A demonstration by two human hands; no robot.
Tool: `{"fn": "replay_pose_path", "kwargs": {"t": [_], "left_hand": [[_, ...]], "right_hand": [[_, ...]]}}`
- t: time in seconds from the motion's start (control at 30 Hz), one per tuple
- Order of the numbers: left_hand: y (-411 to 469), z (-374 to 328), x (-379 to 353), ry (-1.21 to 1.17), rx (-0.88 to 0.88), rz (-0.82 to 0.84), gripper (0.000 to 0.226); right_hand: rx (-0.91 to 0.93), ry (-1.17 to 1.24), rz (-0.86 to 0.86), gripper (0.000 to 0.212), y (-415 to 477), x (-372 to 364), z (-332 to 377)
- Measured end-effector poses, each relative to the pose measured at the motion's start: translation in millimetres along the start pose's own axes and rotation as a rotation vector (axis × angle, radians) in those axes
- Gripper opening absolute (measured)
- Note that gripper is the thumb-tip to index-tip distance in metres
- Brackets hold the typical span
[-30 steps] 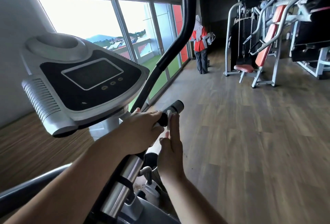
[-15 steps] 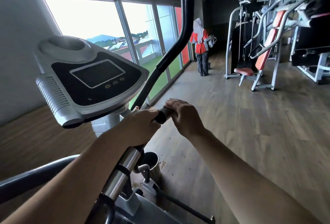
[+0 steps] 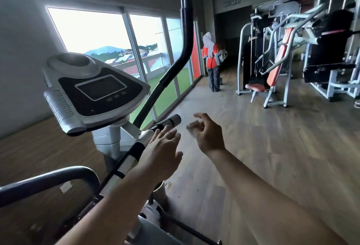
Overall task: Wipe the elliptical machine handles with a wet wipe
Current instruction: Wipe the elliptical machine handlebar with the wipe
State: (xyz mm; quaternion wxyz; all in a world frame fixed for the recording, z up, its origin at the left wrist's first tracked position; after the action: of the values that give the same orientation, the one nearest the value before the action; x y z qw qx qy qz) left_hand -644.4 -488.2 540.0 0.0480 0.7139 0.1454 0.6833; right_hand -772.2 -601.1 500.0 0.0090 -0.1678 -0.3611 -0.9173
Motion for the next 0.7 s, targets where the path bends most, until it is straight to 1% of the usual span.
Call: {"fn": "replay_pose_path", "kwargs": {"t": [0.07, 0.13, 0.23, 0.33, 0.43, 0.47, 0.57, 0.7], "left_hand": [[-10.8, -10.5, -17.9, -0.054, -0.017, 0.083, 0.06], [-21.9, -22.1, -40.2, -0.064, -0.064, 0.138, 0.061], [-43.8, -50.1, -78.3, -0.099, -0.174, 0.208, 0.061], [-76.9, -93.9, -114.8, -0.163, -0.323, 0.293, 0.063], [-119.6, -150.7, -135.4, -0.226, -0.472, 0.361, 0.064], [-135.9, -171.3, -137.5, -0.241, -0.518, 0.38, 0.064], [-184.7, -238.8, -138.8, -0.281, -0.646, 0.422, 0.064], [-251.8, -337.5, -138.4, -0.337, -0.785, 0.504, 0.063]], "right_hand": [[-0.04, -0.015, 0.006, 0.036, -25.9, 25.7, -4.5], [-0.108, -0.041, -0.01, 0.032, -56.4, 53.3, -11.8], [-0.259, -0.112, -0.043, 0.024, -114.0, 99.6, -22.8], [-0.384, -0.175, -0.093, 0.019, -185.4, 151.1, -25.3], [-0.488, -0.218, -0.212, 0.007, -260.9, 206.5, -22.5], [-0.514, -0.238, -0.255, 0.007, -286.0, 226.3, -19.9], [-0.583, -0.298, -0.409, 0.008, -356.9, 291.2, -6.7], [-0.649, -0.403, -0.599, 0.02, -441.2, 388.6, 16.9]]}}
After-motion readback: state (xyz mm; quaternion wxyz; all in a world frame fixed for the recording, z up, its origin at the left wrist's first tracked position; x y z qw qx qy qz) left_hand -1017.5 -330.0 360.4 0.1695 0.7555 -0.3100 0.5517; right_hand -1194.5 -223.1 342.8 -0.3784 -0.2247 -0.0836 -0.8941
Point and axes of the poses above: each hand's wrist, its own y-axis towards the middle knuckle, its own x-axis out of the back of the hand, z = x × y, the point moved 3 cm from there along y, towards the middle knuckle, and after that the axes turned 13 degrees about x, right-handed, at the moved point
